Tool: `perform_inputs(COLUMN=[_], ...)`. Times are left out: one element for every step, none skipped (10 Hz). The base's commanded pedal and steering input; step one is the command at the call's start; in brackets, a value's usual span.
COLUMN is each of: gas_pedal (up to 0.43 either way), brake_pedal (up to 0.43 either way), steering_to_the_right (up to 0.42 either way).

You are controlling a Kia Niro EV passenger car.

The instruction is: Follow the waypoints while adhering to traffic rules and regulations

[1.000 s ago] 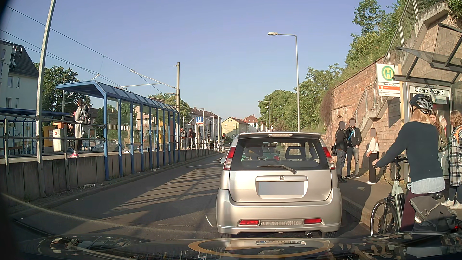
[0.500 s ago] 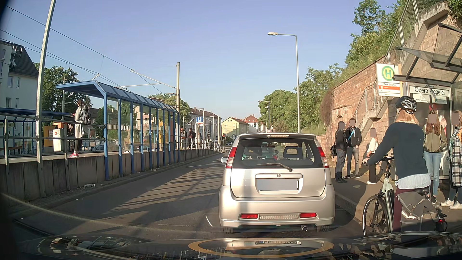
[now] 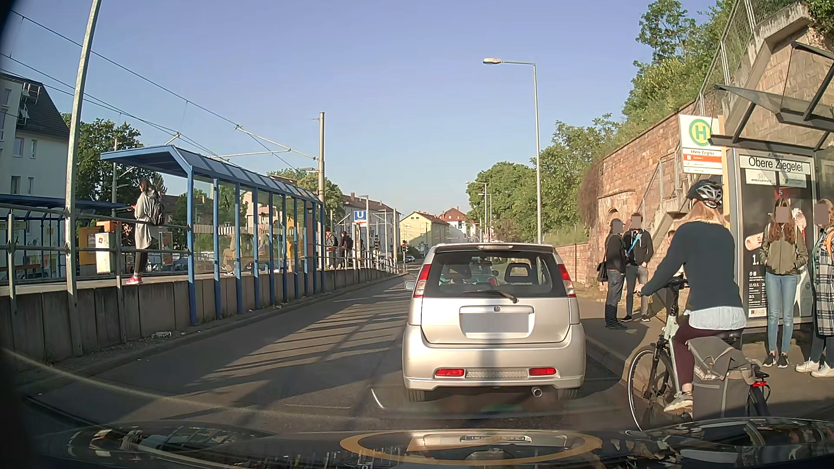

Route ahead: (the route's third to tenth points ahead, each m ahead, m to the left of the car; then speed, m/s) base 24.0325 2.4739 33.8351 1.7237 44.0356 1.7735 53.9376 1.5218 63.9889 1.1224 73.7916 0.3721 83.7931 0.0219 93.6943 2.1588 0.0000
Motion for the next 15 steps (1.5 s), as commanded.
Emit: perform_inputs(gas_pedal=[0.000, 0.000, 0.000, 0.000, 0.000, 0.000, 0.000, 0.000, 0.000, 0.000, 0.000, 0.000, 0.000, 0.028, 0.098], brake_pedal=[0.012, 0.000, 0.000, 0.000, 0.000, 0.000, 0.000, 0.000, 0.000, 0.000, 0.000, 0.000, 0.000, 0.000, 0.000], steering_to_the_right=[-0.006, -0.007, -0.008, -0.009, -0.009, -0.009, -0.011, -0.012, -0.012, -0.014, -0.017, -0.021, -0.024, -0.025, -0.025])
